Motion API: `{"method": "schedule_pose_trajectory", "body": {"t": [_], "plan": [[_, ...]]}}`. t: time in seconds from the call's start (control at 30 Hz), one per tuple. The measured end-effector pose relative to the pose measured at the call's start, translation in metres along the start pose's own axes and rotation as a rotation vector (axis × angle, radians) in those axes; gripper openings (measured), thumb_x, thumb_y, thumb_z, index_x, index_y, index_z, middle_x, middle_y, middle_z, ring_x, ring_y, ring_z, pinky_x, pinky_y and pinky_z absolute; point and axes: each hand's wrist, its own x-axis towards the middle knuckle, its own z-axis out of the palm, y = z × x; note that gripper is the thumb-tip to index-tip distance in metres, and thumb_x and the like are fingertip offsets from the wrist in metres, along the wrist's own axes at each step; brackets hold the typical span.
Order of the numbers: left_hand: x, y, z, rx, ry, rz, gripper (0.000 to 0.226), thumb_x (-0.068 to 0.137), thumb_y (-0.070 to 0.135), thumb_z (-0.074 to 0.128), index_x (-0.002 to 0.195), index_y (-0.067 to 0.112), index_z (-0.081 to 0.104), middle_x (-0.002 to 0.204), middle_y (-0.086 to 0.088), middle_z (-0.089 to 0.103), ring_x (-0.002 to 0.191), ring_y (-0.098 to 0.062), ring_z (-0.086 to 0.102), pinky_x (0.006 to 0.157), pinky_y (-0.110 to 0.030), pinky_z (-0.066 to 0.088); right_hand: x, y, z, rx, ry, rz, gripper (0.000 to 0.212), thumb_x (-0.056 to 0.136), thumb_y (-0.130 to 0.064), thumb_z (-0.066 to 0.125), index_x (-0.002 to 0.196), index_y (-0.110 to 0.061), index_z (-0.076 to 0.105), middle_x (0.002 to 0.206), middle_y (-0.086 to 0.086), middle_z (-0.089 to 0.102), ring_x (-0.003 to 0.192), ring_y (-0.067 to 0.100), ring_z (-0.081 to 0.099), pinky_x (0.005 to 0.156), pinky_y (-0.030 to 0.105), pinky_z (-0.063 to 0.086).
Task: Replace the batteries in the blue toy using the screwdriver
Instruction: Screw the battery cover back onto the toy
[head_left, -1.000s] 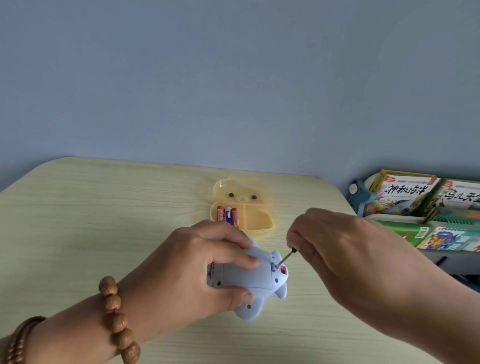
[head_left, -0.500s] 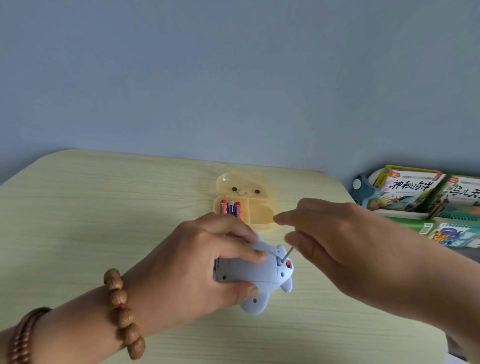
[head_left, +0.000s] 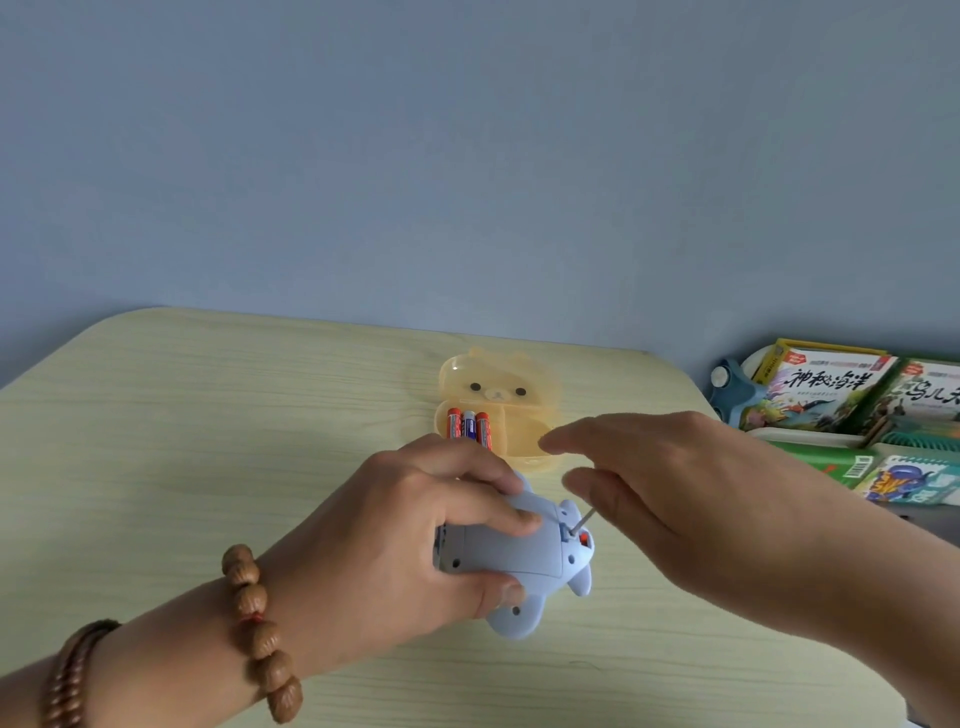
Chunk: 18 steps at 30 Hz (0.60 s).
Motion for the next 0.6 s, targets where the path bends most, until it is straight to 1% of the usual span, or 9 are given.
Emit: {"method": "schedule_pose_trajectory", "body": {"t": [0.07,0.17,0.27,0.3,0.37,0.43,0.47,0.53,0.6], "plan": [[0.0001,-0.0001,-0.0003,-0.003,0.002,-0.006,0.042,0.066,0.058,0.074,0.105,0.044,0.075,0.124,0.031,0.058,0.117,0.004,0.059,0.09,-0.016,0.047,0.0035,0.0007,0.0002,0.011,0.002,0.024,0.034,0.103,-0.045,0.04,0.136,-0.049,0.044,0.123,-0.032,0.058,0.107,-0.002,0.059,0.086,0.024,0.051],[0.0004,0.0004,-0.0005,-0.001,-0.002,-0.012,0.042,0.066,0.058,0.075,0.106,0.043,0.075,0.125,0.032,0.058,0.116,0.004,0.059,0.091,-0.016,0.046,0.0047,0.0044,0.0006,-0.009,-0.033,0.011,0.038,0.102,-0.036,0.049,0.137,-0.049,0.043,0.098,-0.035,0.049,0.086,-0.007,0.053,0.071,0.015,0.046],[0.0005,0.0004,-0.0008,0.003,-0.006,-0.025,0.041,0.066,0.054,0.078,0.106,0.043,0.075,0.126,0.033,0.057,0.117,0.004,0.059,0.091,-0.014,0.046,0.0026,0.0039,-0.0006,-0.039,-0.073,-0.009,0.046,0.1,-0.031,0.053,0.137,-0.053,0.036,0.101,-0.024,0.044,0.088,-0.002,0.05,0.069,0.019,0.044],[0.0004,0.0004,-0.0008,0.005,-0.008,-0.025,0.041,0.066,0.054,0.078,0.105,0.044,0.075,0.125,0.033,0.057,0.117,0.004,0.059,0.091,-0.014,0.046,0.0022,0.002,-0.0006,-0.049,-0.086,-0.018,0.047,0.1,-0.033,0.053,0.138,-0.055,0.033,0.102,-0.024,0.042,0.088,-0.003,0.049,0.068,0.018,0.043],[0.0003,0.0002,-0.0006,0.008,-0.011,-0.021,0.041,0.066,0.056,0.076,0.105,0.044,0.074,0.126,0.033,0.057,0.117,0.004,0.058,0.091,-0.014,0.046,0.0021,0.0001,-0.0007,-0.088,-0.09,-0.023,0.044,0.1,-0.049,0.043,0.14,-0.055,0.027,0.101,-0.027,0.041,0.088,-0.003,0.046,0.066,0.015,0.04],[0.0001,0.0,-0.0004,0.0,-0.006,-0.019,0.042,0.066,0.058,0.075,0.106,0.043,0.074,0.126,0.032,0.057,0.117,0.003,0.058,0.091,-0.015,0.046,0.0035,0.002,-0.0017,-0.088,-0.066,-0.013,0.047,0.095,-0.063,0.027,0.141,-0.054,0.028,0.107,-0.036,0.048,0.096,-0.004,0.049,0.071,0.012,0.042],[0.0,-0.0001,-0.0004,-0.005,-0.003,-0.018,0.042,0.066,0.058,0.075,0.105,0.043,0.074,0.126,0.032,0.057,0.117,0.003,0.058,0.091,-0.016,0.046,0.0044,0.0029,-0.0019,-0.076,-0.056,-0.011,0.048,0.094,-0.063,0.026,0.14,-0.053,0.032,0.118,-0.038,0.052,0.104,-0.003,0.054,0.078,0.014,0.045],[0.0003,-0.0003,-0.0005,-0.014,0.0,-0.019,0.042,0.066,0.057,0.075,0.105,0.043,0.075,0.125,0.032,0.057,0.117,0.003,0.059,0.09,-0.018,0.046,0.0055,0.0038,-0.0019,-0.038,-0.043,-0.004,0.042,0.099,-0.055,0.032,0.14,-0.052,0.038,0.133,-0.033,0.055,0.117,-0.001,0.056,0.09,0.023,0.049],[0.0007,0.0,-0.0009,-0.024,-0.002,-0.023,0.041,0.066,0.057,0.076,0.105,0.043,0.075,0.125,0.032,0.058,0.117,0.002,0.059,0.09,-0.019,0.047,0.0043,0.0051,-0.0022,0.003,-0.046,0.007,0.038,0.102,-0.046,0.038,0.14,-0.051,0.041,0.129,-0.034,0.056,0.113,-0.003,0.055,0.086,0.016,0.047]]}}
